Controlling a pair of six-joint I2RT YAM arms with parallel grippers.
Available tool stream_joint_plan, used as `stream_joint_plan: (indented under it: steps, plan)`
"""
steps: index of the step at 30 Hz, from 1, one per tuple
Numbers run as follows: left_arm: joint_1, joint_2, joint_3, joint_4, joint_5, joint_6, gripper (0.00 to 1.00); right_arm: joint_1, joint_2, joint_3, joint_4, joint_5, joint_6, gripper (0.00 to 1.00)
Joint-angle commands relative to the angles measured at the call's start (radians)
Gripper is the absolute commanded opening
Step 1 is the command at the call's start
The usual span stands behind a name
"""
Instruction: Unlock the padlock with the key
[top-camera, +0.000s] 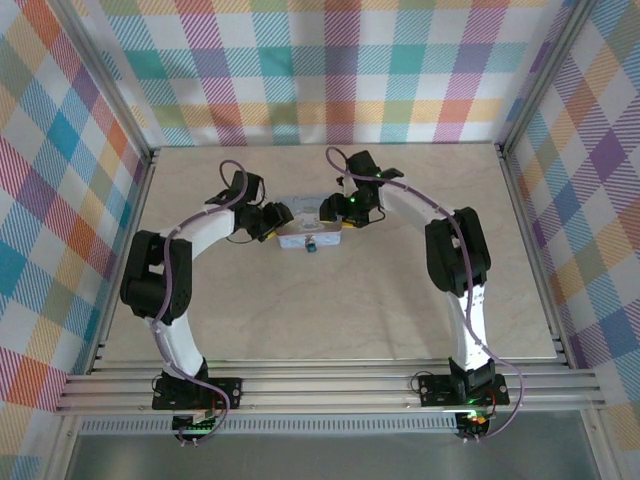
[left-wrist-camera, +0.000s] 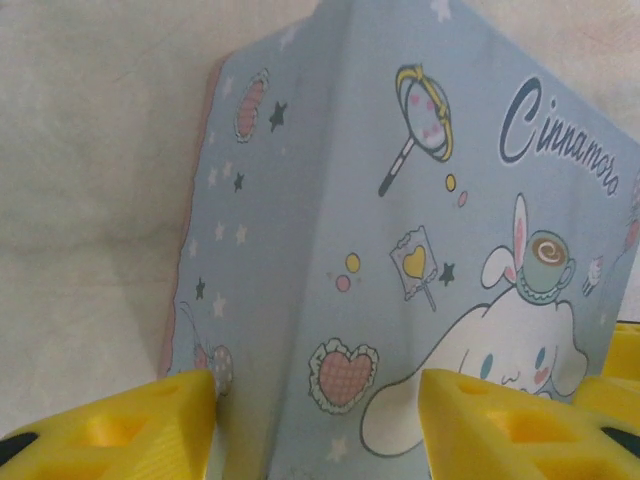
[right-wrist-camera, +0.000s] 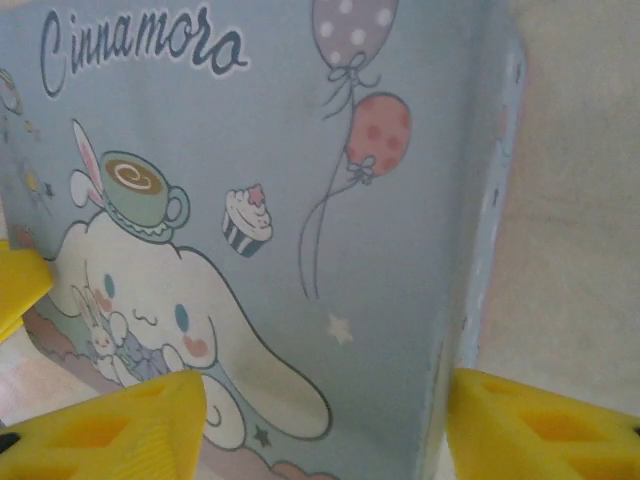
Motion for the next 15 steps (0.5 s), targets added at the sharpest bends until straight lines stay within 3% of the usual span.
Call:
stream_joint_plan:
  steps: [1, 5, 15]
  plan:
    - [-0.021, 0.058, 0.088, 0.013, 0.094, 0.011, 0.54, -0.001, 0.035, 0.065, -0.080, 0.007, -0.018, 0.53]
    - [-0.078, 0.147, 0.248, -0.072, 0.115, 0.028, 0.53, -0.021, -0.010, 0.048, -0.074, 0.093, -0.054, 0.47]
    - [-0.230, 0.354, 0.592, -0.127, 0.121, -0.023, 0.53, -0.149, -0.048, 0.108, -0.157, 0.078, -0.106, 0.47]
